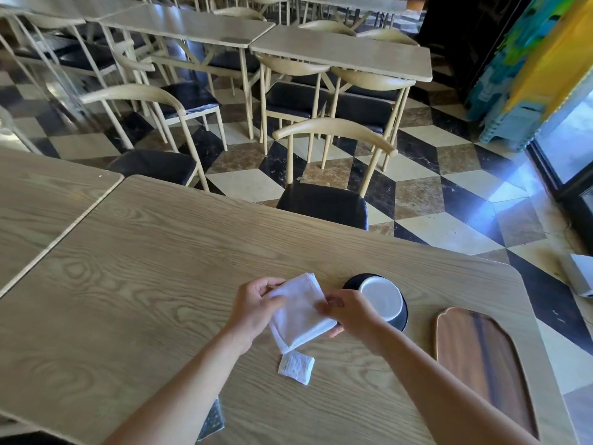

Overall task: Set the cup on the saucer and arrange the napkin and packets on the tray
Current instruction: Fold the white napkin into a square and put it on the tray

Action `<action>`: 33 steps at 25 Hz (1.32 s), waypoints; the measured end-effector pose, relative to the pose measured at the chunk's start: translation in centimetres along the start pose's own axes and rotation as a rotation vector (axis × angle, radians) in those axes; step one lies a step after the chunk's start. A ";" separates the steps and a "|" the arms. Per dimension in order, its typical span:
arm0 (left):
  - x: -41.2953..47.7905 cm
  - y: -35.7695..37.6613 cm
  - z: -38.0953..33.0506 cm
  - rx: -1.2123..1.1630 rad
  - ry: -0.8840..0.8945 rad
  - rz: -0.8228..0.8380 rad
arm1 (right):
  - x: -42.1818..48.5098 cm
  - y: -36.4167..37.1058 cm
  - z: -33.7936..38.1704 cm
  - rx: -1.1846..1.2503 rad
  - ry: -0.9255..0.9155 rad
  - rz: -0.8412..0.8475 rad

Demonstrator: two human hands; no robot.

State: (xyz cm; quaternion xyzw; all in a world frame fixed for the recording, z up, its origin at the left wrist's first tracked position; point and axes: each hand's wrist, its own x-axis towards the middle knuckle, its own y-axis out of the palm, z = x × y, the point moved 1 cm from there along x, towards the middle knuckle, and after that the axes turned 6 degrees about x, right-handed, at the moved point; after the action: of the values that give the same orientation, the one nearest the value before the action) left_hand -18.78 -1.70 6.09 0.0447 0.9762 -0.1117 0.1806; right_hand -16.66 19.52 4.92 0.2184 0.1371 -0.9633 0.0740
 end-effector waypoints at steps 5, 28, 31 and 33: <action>-2.4 1.8 0.0 -0.150 -0.149 0.043 | -2.4 -0.3 -0.5 0.326 0.014 -0.207; -8.5 15.4 -2.1 0.295 0.208 0.204 | -15.1 -8.1 -7.3 0.496 -0.001 -0.569; -9.1 17.5 -2.3 0.318 0.251 0.273 | -16.7 -9.1 -8.2 0.544 -0.002 -0.620; -9.3 18.7 -2.4 0.343 0.267 0.290 | -17.6 -9.8 -8.5 0.582 0.007 -0.643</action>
State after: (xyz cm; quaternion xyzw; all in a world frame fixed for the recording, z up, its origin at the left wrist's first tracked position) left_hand -8.59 16.58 7.89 0.2284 0.9415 -0.2418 0.0540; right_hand 0.48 32.79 7.54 0.1795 -0.0788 -0.9353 -0.2948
